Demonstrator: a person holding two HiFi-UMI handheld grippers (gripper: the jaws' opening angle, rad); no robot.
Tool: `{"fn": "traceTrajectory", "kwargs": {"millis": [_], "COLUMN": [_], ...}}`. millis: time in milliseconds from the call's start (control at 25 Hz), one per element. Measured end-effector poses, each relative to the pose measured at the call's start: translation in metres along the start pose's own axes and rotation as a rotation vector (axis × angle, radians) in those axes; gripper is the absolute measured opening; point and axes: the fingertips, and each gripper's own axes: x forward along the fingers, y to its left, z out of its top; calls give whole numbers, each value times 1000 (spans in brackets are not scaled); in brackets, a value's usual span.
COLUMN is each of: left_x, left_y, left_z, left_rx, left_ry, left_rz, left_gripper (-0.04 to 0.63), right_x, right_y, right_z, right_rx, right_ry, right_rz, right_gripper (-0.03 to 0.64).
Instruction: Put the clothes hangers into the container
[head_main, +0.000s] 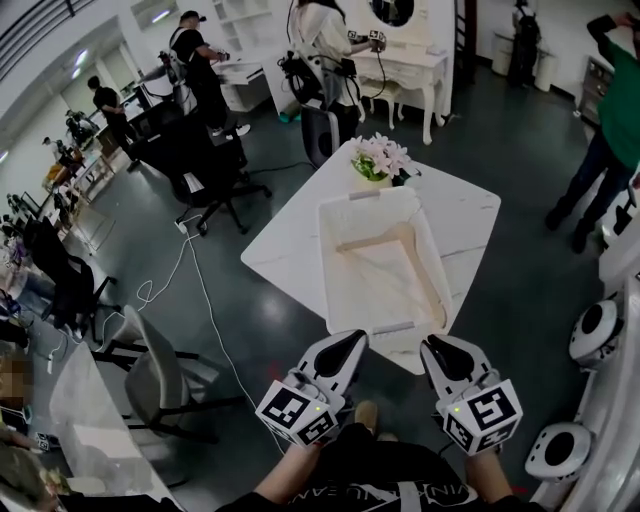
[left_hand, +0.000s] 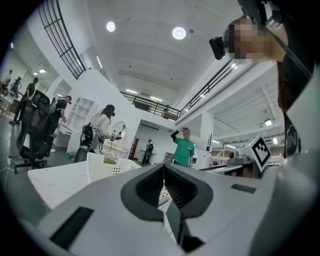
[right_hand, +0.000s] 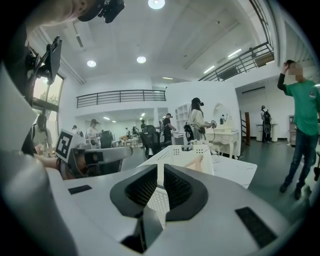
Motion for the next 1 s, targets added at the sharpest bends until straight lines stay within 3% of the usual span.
{"fn": "traceTrajectory", "kwargs": {"millis": [1000], "left_x": [-49], "left_y": [-61], "left_z": [-8], "left_rx": [20], "left_ry": [-10], "left_rz": [39], "left_gripper": [11], "right_x": [-57], "right_y": [47], "right_z": [-22], "right_rx": [5], "right_ry": [-4], "right_rz": [84], "right_gripper": [57]}}
